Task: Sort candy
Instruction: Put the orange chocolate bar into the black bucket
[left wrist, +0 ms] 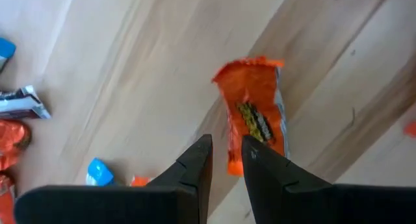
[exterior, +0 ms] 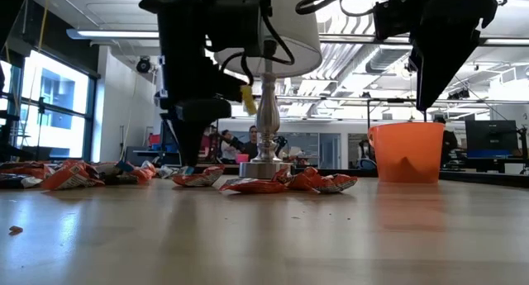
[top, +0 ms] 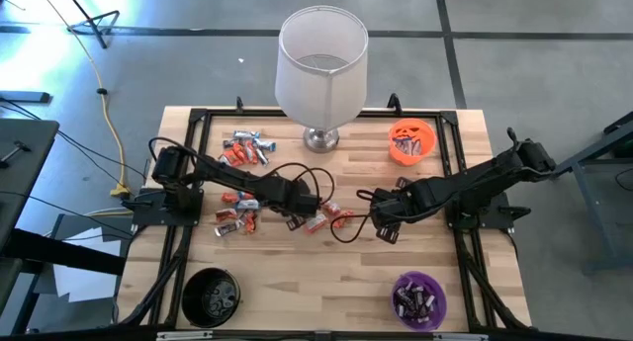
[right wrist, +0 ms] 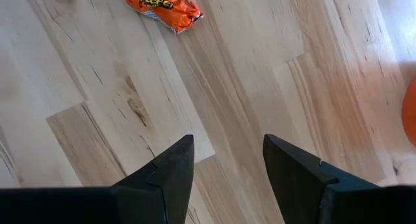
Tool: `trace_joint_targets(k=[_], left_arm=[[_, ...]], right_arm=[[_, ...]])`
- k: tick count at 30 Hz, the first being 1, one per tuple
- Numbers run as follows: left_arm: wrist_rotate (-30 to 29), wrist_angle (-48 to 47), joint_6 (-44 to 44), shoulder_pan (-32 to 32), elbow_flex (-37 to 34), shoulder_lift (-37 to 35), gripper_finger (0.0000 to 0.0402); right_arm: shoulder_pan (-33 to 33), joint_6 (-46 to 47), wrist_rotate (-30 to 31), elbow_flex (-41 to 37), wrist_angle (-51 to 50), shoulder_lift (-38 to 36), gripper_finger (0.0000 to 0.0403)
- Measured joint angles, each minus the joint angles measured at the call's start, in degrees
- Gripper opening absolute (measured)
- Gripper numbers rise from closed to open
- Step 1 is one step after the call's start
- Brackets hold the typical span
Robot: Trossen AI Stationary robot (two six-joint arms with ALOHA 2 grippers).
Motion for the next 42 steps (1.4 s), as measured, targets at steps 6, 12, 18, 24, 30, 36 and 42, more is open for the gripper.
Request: trace_joint_targets(k=[6,12,18,24,30,36,42], left_arm=[[-0.2,2.1,-1.0,0.6,0.0,0.0,0.0082],[-0.2,3.5,-1.3,0.7,0.0,0.0,0.0131],[-0.2,4.8,-1.8,1.1,0.0,0.8,0.0159],[1.3,8.1,-2.7,2.4,0.1,4.3,0.0161],[1.7,9.2,-2.7,3.3,0.2,6.4,0.0161],[0.4,8.9,-2.3,2.9,0.2,6.3,0.0119],[-0.6,9.0,-3.7,1.4,0.1,6.3,0.0022]], right_arm=[[0.0,0.0,0.0,0.0,0.0,0.0,0.0180],[0.0,0.0,0.0,0.0,0.0,0.0,0.0180],[0.0,0.0,0.0,0.0,0.0,0.0,0.0180],[0.0,0.0,0.0,0.0,0.4,0.0,0.0180],[0.0,0.0,0.0,0.0,1.1,0.0,0.0180],[0.0,0.0,0.0,0.0,1.3,0.0,0.0180],[0.0,0.0,0.0,0.0,1.3,0.0,0.0180]])
